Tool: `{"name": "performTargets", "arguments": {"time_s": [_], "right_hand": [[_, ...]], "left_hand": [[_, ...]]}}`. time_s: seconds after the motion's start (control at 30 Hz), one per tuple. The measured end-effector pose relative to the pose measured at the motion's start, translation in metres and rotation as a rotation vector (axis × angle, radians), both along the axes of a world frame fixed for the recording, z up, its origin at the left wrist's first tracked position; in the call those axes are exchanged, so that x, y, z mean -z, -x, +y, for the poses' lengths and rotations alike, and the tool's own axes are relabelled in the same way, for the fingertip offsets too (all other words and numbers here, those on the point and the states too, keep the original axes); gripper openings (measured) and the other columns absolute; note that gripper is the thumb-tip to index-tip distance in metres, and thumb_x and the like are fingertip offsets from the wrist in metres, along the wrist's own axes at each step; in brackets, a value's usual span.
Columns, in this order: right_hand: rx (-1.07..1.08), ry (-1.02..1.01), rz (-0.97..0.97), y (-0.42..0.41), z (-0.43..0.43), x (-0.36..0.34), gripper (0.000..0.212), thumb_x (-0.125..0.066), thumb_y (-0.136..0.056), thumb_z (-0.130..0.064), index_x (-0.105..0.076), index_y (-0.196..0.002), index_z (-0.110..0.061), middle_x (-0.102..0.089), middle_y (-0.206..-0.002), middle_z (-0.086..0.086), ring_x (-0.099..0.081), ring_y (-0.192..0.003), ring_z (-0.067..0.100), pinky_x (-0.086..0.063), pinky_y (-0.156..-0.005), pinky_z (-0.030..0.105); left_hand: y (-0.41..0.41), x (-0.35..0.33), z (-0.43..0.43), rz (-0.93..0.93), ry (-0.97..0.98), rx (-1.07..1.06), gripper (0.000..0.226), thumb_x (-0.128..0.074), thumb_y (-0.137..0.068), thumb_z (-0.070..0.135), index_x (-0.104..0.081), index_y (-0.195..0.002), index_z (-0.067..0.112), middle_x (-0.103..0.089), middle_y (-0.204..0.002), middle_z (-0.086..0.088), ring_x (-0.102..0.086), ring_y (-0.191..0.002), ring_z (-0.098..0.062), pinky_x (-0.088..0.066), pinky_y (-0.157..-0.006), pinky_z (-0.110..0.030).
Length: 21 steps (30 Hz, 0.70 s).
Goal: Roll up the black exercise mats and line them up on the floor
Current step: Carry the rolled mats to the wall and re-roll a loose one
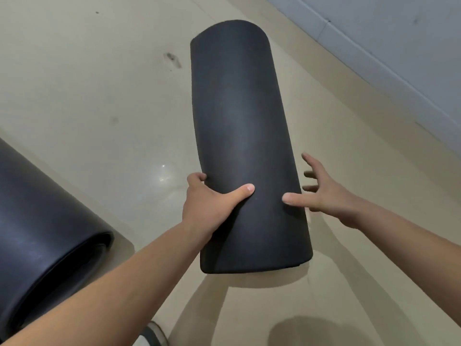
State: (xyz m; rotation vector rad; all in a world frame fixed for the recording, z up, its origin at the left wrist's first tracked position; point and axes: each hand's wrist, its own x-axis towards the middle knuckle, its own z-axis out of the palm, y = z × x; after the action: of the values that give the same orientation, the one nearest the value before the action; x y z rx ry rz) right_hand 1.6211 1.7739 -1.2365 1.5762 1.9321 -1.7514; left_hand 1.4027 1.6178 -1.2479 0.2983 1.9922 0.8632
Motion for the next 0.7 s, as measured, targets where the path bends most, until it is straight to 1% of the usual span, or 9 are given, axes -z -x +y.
{"name": "performTargets", "arguments": {"time_s": [0.13,0.3,0.37,0.4,0.43,0.5,0.53,0.6,0.7], "right_hand": [[-0.07,-0.188,-0.07,0.006,-0.009,0.001,0.154,-0.092,-0.041,-0.083,0.003,-0.16,-0.064,-0.006,-0.166,-0.019,-0.022,-0.157,0.014,-0.027,-0.128,0.043],[0.013,-0.178,-0.027,-0.033,0.027,0.006,0.147,-0.098,-0.05,-0.071,-0.006,-0.164,-0.058,-0.018,-0.163,-0.02,-0.035,-0.147,0.009,-0.031,-0.125,0.039],[0.027,-0.119,0.02,-0.047,0.036,0.006,0.14,-0.1,-0.051,-0.066,-0.016,-0.162,-0.056,-0.032,-0.157,-0.024,-0.044,-0.141,0.003,-0.035,-0.125,0.042],[0.023,-0.09,0.027,-0.053,0.038,0.006,0.134,-0.102,-0.054,-0.061,-0.019,-0.16,-0.057,-0.038,-0.15,-0.028,-0.048,-0.133,-0.004,-0.037,-0.123,0.039],[0.012,-0.079,0.015,-0.056,0.039,0.006,0.128,-0.101,-0.056,-0.057,-0.022,-0.157,-0.058,-0.04,-0.143,-0.032,-0.049,-0.128,-0.009,-0.037,-0.123,0.038],[0.008,-0.13,-0.034,-0.063,0.047,0.007,0.131,-0.101,-0.052,-0.064,-0.024,-0.158,-0.061,-0.037,-0.151,-0.022,-0.046,-0.139,0.001,-0.035,-0.125,0.042],[0.001,-0.152,-0.063,-0.064,0.052,0.005,0.135,-0.1,-0.05,-0.069,-0.021,-0.159,-0.064,-0.03,-0.158,-0.019,-0.04,-0.148,0.009,-0.033,-0.126,0.044],[-0.032,-0.134,-0.076,-0.067,0.056,-0.006,0.141,-0.098,-0.049,-0.073,-0.013,-0.161,-0.063,-0.024,-0.166,-0.021,-0.035,-0.152,0.012,-0.032,-0.127,0.045],[0.015,-0.11,-0.073,-0.076,0.057,-0.017,0.149,-0.1,-0.048,-0.07,-0.009,-0.165,-0.055,-0.031,-0.166,-0.022,-0.044,-0.147,0.01,-0.036,-0.125,0.042]], "left_hand": [[-0.044,-0.006,0.005,-0.052,-0.041,0.138,0.109,-0.095,-0.062,0.065,-0.031,-0.146,0.036,-0.059,-0.126,0.008,-0.066,-0.113,-0.019,-0.06,-0.099,-0.045],[-0.044,-0.004,0.031,-0.006,-0.152,0.21,0.074,-0.094,-0.08,0.037,-0.045,-0.135,0.027,-0.068,-0.105,-0.001,-0.07,-0.098,-0.016,-0.061,-0.087,-0.037],[-0.038,-0.001,0.043,-0.102,-0.189,0.16,0.089,-0.096,-0.075,0.046,-0.044,-0.143,0.022,-0.072,-0.11,-0.006,-0.072,-0.103,-0.019,-0.061,-0.095,-0.043],[-0.036,0.0,0.05,-0.162,-0.151,0.156,0.108,-0.096,-0.068,0.055,-0.037,-0.152,0.021,-0.069,-0.124,-0.007,-0.069,-0.113,-0.022,-0.059,-0.1,-0.048],[-0.035,0.002,0.054,-0.219,-0.086,0.178,0.128,-0.095,-0.06,0.063,-0.028,-0.161,0.022,-0.06,-0.143,-0.007,-0.064,-0.126,-0.027,-0.057,-0.104,-0.053],[-0.039,0.006,0.065,-0.356,-0.023,0.232,0.148,-0.092,-0.053,0.068,-0.011,-0.169,0.027,-0.034,-0.169,-0.006,-0.046,-0.147,-0.038,-0.049,-0.111,-0.064],[-0.042,0.008,0.071,-0.42,-0.028,0.243,0.148,-0.093,-0.054,0.068,-0.01,-0.169,0.028,-0.028,-0.173,-0.005,-0.039,-0.152,-0.04,-0.044,-0.114,-0.068],[-0.056,0.01,0.085,-0.513,-0.072,0.231,0.145,-0.097,-0.051,0.069,-0.019,-0.166,0.031,-0.037,-0.168,-0.003,-0.043,-0.149,-0.039,-0.041,-0.115,-0.071],[-0.082,0.004,0.102,-0.533,-0.135,0.168,0.139,-0.1,-0.042,0.071,-0.035,-0.157,0.029,-0.057,-0.147,0.001,-0.06,-0.129,-0.03,-0.055,-0.103,-0.064]]}}
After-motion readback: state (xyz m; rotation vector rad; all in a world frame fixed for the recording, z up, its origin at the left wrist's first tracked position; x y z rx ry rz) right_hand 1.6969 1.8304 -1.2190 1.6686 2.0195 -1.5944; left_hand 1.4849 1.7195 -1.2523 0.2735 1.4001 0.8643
